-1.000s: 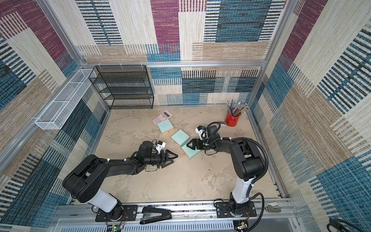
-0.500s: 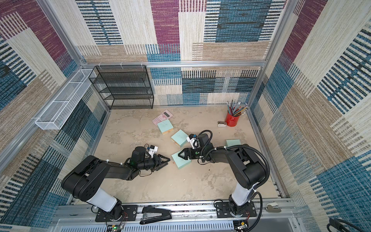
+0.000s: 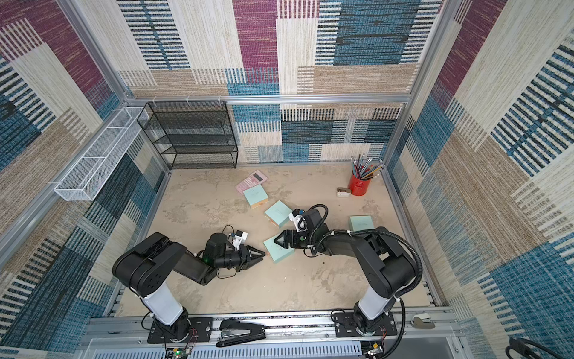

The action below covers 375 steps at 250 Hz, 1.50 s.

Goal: Take out the earrings from the drawer-style jewelry box
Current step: Open the drawer in the jewelry box.

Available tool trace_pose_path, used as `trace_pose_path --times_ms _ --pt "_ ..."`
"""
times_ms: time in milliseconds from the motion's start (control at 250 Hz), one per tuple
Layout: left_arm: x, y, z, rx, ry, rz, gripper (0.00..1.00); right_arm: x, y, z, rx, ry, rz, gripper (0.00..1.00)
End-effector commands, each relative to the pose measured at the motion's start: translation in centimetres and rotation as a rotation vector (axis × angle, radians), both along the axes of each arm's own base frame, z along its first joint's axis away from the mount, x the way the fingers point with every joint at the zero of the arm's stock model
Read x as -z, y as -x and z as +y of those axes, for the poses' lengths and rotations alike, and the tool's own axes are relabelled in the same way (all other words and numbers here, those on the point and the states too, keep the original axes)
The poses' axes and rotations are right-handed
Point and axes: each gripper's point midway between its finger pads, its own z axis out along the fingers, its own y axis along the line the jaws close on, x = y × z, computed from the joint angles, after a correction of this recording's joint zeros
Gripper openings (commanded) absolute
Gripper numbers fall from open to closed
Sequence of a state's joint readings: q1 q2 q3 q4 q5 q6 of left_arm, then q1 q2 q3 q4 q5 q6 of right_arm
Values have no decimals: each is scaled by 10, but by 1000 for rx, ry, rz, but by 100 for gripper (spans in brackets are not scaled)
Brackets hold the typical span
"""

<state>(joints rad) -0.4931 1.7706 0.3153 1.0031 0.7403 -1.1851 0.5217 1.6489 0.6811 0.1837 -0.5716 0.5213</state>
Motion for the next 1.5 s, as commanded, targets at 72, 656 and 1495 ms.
trace_pose_path --times_ms 72,656,1495 --pt "-6 -4 -8 -7 48 -9 31 -1 1 0 24 -3 9 81" --pt "-2 -10 -9 -30 39 -9 17 -3 7 0 20 -1 6 72" --pt "17 0 16 -115 2 75 0 23 12 -14 71 131 31 19"
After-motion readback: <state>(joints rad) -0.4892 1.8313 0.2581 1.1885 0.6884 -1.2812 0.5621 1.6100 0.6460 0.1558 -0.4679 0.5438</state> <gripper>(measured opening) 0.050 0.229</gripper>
